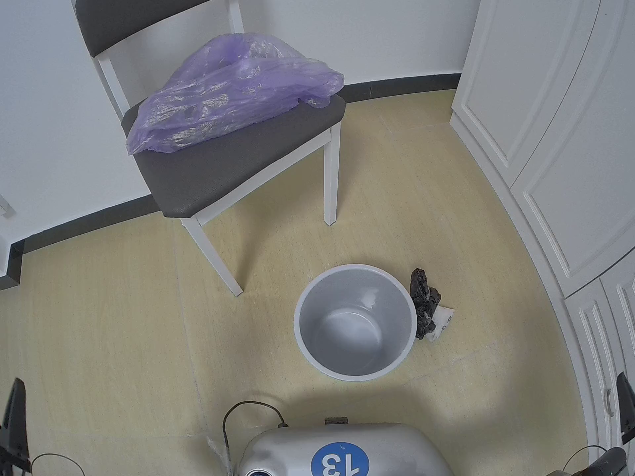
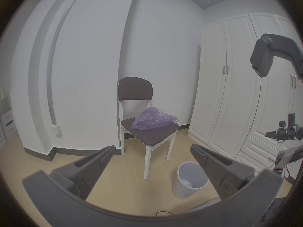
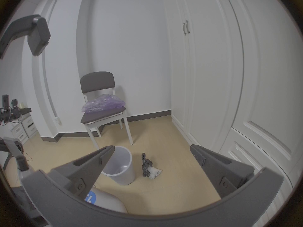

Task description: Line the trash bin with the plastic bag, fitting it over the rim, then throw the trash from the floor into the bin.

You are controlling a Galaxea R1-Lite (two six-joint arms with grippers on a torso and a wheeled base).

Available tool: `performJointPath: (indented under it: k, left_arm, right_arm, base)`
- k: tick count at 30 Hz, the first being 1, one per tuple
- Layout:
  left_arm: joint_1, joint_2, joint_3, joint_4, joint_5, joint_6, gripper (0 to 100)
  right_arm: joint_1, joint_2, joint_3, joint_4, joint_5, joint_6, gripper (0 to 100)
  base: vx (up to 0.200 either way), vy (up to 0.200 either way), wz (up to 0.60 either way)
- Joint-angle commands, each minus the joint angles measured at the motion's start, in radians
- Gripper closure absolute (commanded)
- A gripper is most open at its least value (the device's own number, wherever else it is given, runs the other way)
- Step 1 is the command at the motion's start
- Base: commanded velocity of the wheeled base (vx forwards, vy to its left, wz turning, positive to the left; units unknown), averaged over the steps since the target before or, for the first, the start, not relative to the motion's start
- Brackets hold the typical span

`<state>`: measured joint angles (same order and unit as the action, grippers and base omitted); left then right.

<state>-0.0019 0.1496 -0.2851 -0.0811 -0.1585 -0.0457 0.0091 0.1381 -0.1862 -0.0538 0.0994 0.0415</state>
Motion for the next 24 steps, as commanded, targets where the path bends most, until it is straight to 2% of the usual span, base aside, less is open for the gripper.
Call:
performJointPath:
  k: [1,2,3,5,6,11,13,15,18,21,24]
  left_arm:
    - [0.003,0.415,-0.197,0.006,0.004,0.103,0]
    - [0.003,0.415,-0.197,0.006,0.004,0.103,0]
    - [0.011,0.607,-0.289,-0.008,0.016,0.161,0]
    - [0.013,0.740,-0.367,-0.029,0.039,0.196,0]
    - [0.013,0.745,-0.373,-0.031,0.040,0.198,0]
    - [0.037,1.081,-0.539,-0.115,0.065,0.291,0]
    - [0.056,1.190,-0.588,-0.169,0.065,0.328,0]
    - [0.056,1.306,-0.655,-0.229,0.066,0.366,0]
    - [0.057,1.412,-0.737,-0.247,0.077,0.405,0]
    - [0.059,1.478,-0.795,-0.250,0.080,0.422,0]
    - [0.060,1.627,-0.937,-0.252,0.082,0.431,0]
  right_arm:
    - [0.005,0.416,-0.202,-0.064,0.043,0.005,0]
    - [0.005,0.416,-0.202,-0.064,0.043,0.005,0]
    - [0.006,0.589,-0.286,-0.144,0.040,-0.008,0]
    - [0.015,0.698,-0.337,-0.208,0.037,-0.012,0]
    - [0.017,0.704,-0.340,-0.212,0.037,-0.012,0]
    - [0.091,0.900,-0.421,-0.322,0.016,-0.017,0]
    - [0.115,0.930,-0.426,-0.353,-0.003,-0.014,0]
    - [0.172,0.937,-0.406,-0.376,-0.030,-0.011,0]
    - [0.216,0.931,-0.369,-0.382,-0.078,-0.006,0]
    - [0.227,0.931,-0.358,-0.388,-0.093,-0.006,0]
    - [0.245,0.931,-0.357,-0.403,-0.099,-0.008,0]
  base:
    - [0.000,0.000,0.00]
    - [0.000,0.000,0.00]
    - [0.000,0.000,0.00]
    - [0.000,0.000,0.00]
    - [0.000,0.000,0.00]
    - [0.000,0.000,0.00]
    - [0.000,0.000,0.00]
    - [0.000,0.000,0.00]
    - [0.000,0.000,0.00]
    - [0.000,0.000,0.00]
    - [0.000,0.000,0.00]
